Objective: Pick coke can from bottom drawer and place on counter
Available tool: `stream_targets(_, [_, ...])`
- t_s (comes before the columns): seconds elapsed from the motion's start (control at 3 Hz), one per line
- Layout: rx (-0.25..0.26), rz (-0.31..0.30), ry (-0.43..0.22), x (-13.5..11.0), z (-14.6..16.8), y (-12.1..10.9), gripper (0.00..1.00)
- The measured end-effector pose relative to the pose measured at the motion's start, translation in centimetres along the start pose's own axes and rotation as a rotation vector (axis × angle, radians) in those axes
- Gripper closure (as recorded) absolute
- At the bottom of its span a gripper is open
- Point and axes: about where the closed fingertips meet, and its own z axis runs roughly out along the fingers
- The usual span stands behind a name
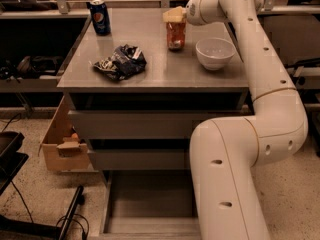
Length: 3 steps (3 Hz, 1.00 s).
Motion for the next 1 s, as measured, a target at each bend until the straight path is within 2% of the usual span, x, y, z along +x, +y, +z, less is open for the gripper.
stream_targets(0.67, [0.000, 0.000, 0.000, 0.00, 0.01, 0.00, 0.13])
stream_targets(1.0, [0.000, 0.000, 0.000, 0.01, 0.02, 0.01, 0.00])
